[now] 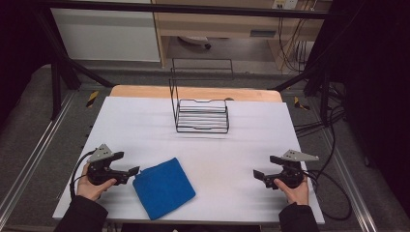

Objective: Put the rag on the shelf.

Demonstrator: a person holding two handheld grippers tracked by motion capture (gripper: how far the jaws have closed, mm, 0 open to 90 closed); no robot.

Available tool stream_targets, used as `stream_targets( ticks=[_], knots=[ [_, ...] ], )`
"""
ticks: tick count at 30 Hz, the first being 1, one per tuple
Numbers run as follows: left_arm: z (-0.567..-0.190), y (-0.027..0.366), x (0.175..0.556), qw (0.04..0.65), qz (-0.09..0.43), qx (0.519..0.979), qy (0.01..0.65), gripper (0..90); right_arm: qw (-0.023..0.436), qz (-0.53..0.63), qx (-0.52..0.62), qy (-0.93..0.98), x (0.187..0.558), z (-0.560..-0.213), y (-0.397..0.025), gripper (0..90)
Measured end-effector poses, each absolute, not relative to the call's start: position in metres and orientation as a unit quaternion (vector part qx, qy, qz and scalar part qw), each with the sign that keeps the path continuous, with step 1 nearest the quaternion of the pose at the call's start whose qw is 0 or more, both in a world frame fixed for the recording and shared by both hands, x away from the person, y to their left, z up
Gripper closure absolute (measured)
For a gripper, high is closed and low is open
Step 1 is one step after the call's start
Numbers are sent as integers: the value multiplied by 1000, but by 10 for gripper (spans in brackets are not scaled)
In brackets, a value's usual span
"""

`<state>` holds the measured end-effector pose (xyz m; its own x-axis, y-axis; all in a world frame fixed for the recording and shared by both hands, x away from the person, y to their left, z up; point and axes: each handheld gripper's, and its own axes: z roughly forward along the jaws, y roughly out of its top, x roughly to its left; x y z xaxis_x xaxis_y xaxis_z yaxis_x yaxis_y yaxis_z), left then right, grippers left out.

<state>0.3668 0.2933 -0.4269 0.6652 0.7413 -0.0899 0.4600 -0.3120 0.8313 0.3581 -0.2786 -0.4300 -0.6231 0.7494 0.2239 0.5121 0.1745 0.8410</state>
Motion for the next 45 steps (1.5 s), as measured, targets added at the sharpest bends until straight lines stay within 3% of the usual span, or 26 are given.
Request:
stream_targets(
  ticks=[10, 25, 31, 37, 45],
  knots=[
    [-426, 293, 365, 445, 158, 794, 382, 88, 122, 484, 420, 758, 358, -428, -270, 24],
    [-427, 294, 366, 436, 164, 794, 390, 89, 125, 459, 405, 781, 356, -426, -204, 72],
    [-426, 296, 366, 440, 166, 790, 394, 89, 105, 451, 390, 796, 352, -429, -169, 95],
    [-426, 296, 366, 438, 168, 790, 395, 90, 79, 444, 371, 811, 345, -436, -131, 181],
    [-426, 298, 366, 436, 171, 790, 396, 92, 64, 432, 345, 831, 338, -445, -89, 375]
  ],
)
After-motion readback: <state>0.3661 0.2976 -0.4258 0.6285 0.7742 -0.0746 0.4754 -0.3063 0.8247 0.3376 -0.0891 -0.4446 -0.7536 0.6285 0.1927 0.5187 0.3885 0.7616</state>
